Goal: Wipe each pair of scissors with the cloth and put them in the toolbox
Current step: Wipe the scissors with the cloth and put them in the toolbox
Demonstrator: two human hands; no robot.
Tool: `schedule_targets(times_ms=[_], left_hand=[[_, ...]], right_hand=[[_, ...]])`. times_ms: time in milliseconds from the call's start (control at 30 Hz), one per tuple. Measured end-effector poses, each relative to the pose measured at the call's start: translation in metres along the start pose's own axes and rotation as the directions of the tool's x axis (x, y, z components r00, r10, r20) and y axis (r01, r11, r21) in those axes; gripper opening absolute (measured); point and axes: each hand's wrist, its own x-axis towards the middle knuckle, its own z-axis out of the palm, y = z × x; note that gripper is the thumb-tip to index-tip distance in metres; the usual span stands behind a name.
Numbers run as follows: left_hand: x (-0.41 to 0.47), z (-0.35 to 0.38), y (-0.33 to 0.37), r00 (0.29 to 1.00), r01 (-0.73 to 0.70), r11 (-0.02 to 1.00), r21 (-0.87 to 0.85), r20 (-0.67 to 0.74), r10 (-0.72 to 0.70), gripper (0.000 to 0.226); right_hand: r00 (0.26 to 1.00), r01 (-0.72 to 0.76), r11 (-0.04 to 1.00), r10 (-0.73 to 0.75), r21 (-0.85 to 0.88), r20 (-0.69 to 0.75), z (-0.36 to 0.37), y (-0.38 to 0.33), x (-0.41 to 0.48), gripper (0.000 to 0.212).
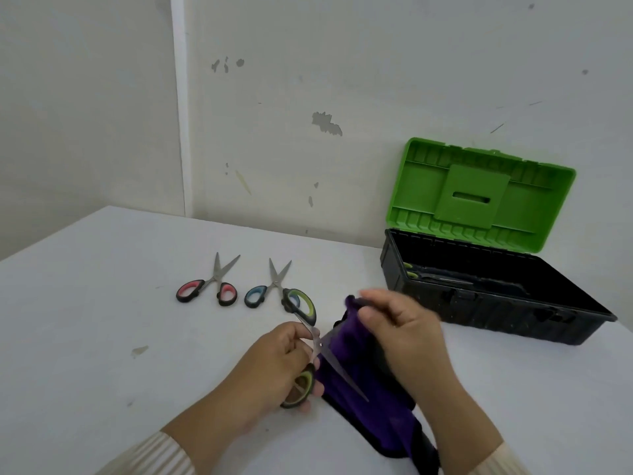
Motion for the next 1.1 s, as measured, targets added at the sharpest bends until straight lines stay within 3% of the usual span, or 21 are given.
schedule_targets(times_ms=[133,267,367,500,667,767,867,967,1033,1100], left_hand=[[0.001,0.004,-0.004,0.995,-0.085,0.991,0.100,-0.040,0.089,0.022],[0.003,0.003,-0.003,0.990,-0.108,0.988,0.107,-0.082,0.117,0.021],[0.003,0.004,-0.004,0.986,-0.141,0.982,0.129,-0.071,0.151,0.021],[0.004,0.002,-0.003,0.984,-0.144,0.978,0.154,-0.081,0.158,0.020],[0.001,0.003,-0.001,0.983,-0.158,0.976,0.150,-0.070,0.169,0.021],[0.003,0.000,-0.003,0.985,-0.149,0.979,0.138,-0.064,0.159,0.020],[0.003,-0.003,-0.001,0.985,-0.165,0.984,0.067,-0.033,0.167,0.022],[0.001,-0.009,0.004,0.960,-0.261,0.965,0.020,-0.097,0.261,0.029],[0.002,-0.014,0.003,0.887,-0.390,0.900,0.193,-0.183,0.423,0.027],[0.003,-0.018,-0.002,0.757,-0.479,0.719,0.503,-0.177,0.628,0.021]], right_hand=[[0.936,0.265,0.910,-0.164,-0.318,0.311,0.031,0.004,-0.014,0.019],[0.968,0.226,0.896,-0.162,-0.382,0.192,0.029,0.011,-0.004,0.016],[0.945,0.288,0.870,-0.192,-0.400,0.264,0.034,0.004,-0.008,0.015],[0.985,0.112,0.920,-0.053,-0.377,0.163,0.027,0.007,0.001,0.017],[0.970,0.155,0.944,-0.090,-0.292,0.225,0.036,0.006,-0.009,0.015],[0.997,0.013,0.945,0.012,-0.327,0.074,0.023,0.019,0.007,0.014],[0.980,-0.181,0.968,0.162,-0.174,-0.115,0.004,0.033,0.016,0.017],[0.961,-0.228,0.972,0.233,0.048,-0.147,-0.006,0.036,0.014,0.032],[0.966,-0.235,0.952,0.251,0.194,-0.061,-0.007,0.030,0.011,0.029],[0.963,-0.267,0.911,0.244,0.313,0.111,-0.004,0.021,0.007,0.016]])
